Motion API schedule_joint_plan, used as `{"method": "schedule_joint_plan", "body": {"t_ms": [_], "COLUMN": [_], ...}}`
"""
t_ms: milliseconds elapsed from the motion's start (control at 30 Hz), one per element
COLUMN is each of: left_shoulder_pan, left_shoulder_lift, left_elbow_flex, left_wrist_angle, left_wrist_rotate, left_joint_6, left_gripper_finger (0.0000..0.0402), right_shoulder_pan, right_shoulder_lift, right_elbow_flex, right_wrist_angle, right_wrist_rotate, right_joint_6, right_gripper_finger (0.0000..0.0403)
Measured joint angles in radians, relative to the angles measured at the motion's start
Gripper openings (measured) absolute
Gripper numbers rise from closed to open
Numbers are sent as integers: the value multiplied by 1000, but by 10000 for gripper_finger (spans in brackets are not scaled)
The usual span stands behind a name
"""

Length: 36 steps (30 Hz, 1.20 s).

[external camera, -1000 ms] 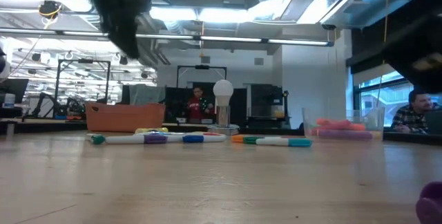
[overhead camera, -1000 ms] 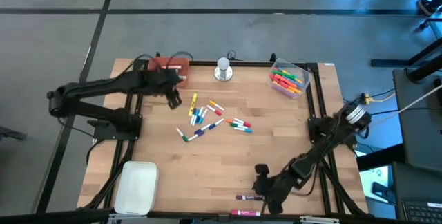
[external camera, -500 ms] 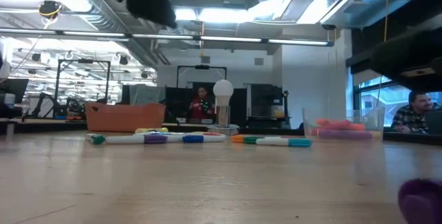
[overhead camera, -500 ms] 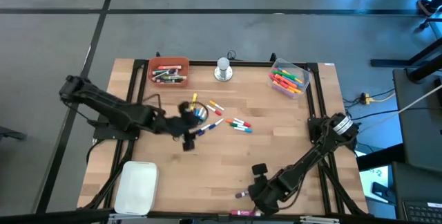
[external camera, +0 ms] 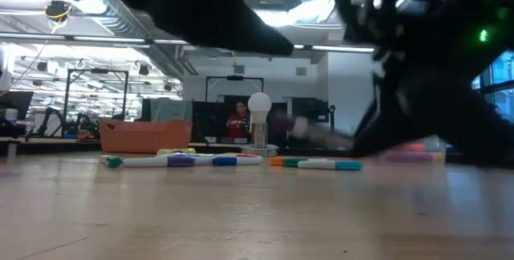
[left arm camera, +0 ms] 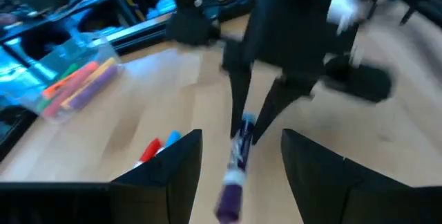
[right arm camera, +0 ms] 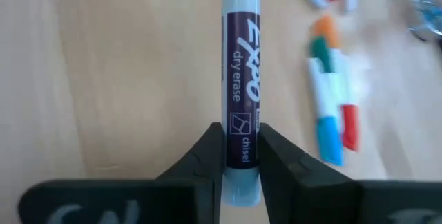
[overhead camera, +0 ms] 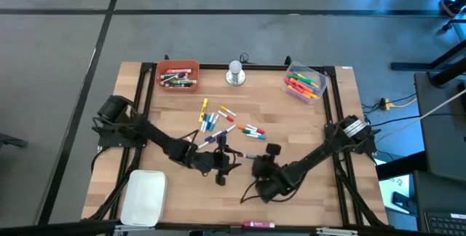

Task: Pick & Place Markers
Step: Put the purple marker pen into the orange bin

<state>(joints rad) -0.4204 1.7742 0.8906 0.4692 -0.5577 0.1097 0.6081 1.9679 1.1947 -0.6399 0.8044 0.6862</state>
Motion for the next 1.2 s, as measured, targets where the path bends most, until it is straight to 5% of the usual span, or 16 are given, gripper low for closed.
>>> {"method": "schedule_joint_plan", "body": {"t_ms": [233, 367, 467, 567, 700, 967, 1200], "left_shoulder_pan": [68, 119, 144, 166, 208, 283, 312], "left_shoulder_lift": [14, 20, 44, 93, 187, 260, 259], "left_elbow_flex": [0, 1, -1, 0, 0, 2, 2], "left_wrist_angle": [51, 125, 177, 344, 603, 841, 840], "left_wrist_rotate": [-40, 106, 123, 144, 310, 505, 638], "left_joint_6": [-49, -78, -70, -13, -10, -155, -160], "left_gripper_finger": [193, 193, 193, 193, 193, 185, 61], "right_shoulder_pan": [-6, -5, -4, -1, 2, 9, 10], "right_shoulder_lift": [-197, -352, -457, -520, -553, -553, -553], "right_elbow_flex": [-268, -483, -610, -711, -782, -800, -800], "right_wrist_angle": [207, 544, 809, 1016, 1248, 1318, 1329], "right_wrist_rotate": [64, 60, 52, 44, -9, -46, -39], "right_joint_6": [116, 63, -4, -86, -222, -328, -354], "right_gripper_finger": [66, 66, 66, 66, 66, 66, 73]}}
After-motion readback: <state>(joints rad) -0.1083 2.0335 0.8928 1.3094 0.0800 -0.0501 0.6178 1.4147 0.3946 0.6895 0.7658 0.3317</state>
